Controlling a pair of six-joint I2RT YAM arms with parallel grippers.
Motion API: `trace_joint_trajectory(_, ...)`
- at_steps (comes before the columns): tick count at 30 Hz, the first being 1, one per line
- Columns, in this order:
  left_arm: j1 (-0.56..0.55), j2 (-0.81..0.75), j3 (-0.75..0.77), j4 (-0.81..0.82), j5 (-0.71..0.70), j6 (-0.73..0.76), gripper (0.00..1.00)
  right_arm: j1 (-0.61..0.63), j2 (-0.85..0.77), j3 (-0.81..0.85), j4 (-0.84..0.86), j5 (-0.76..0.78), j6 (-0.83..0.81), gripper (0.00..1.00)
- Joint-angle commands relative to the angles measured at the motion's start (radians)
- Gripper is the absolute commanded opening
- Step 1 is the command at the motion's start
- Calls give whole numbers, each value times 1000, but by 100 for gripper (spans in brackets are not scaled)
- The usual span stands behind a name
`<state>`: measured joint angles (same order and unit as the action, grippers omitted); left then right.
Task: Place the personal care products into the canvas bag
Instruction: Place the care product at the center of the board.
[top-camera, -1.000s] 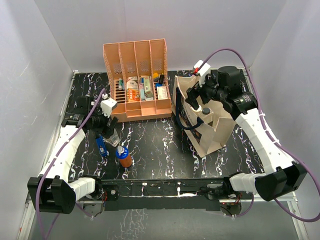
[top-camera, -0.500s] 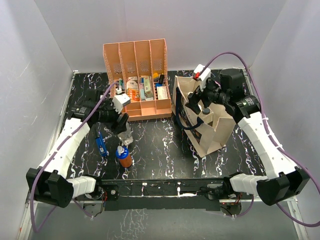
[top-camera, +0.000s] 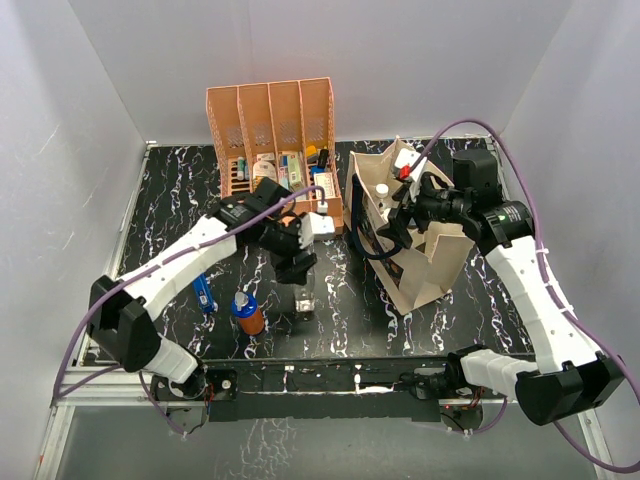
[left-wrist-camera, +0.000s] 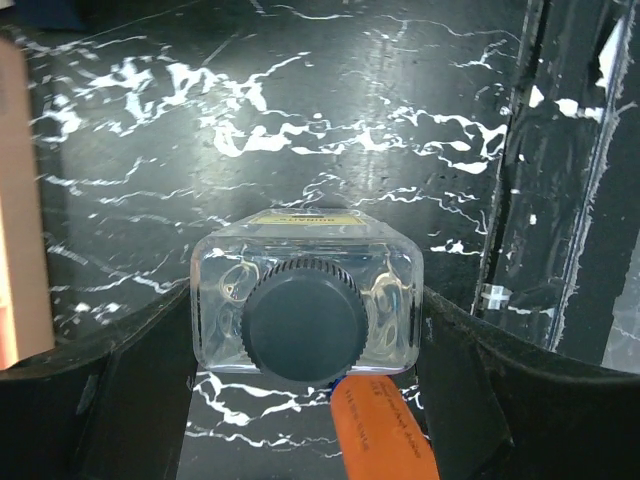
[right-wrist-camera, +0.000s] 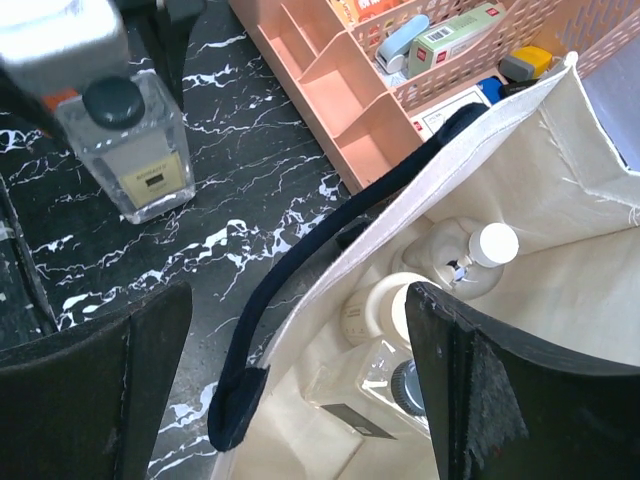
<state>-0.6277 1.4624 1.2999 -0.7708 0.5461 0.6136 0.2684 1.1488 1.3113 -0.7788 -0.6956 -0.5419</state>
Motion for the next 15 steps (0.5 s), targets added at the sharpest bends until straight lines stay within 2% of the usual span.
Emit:
trace_joint_trajectory(1, -63, -19, 25, 47, 31, 22, 0, -25, -38, -8, -9, -62, -30, 91)
trace_joint_trajectory(7, -104, -18, -27, 79, 21, 9, 3, -38, -50, -50, -5, -80, -37, 92)
trace_joint_trajectory(15, -105, -32, -75, 92, 39, 8, 40, -39, -31, -91, 43, -130, -26, 92)
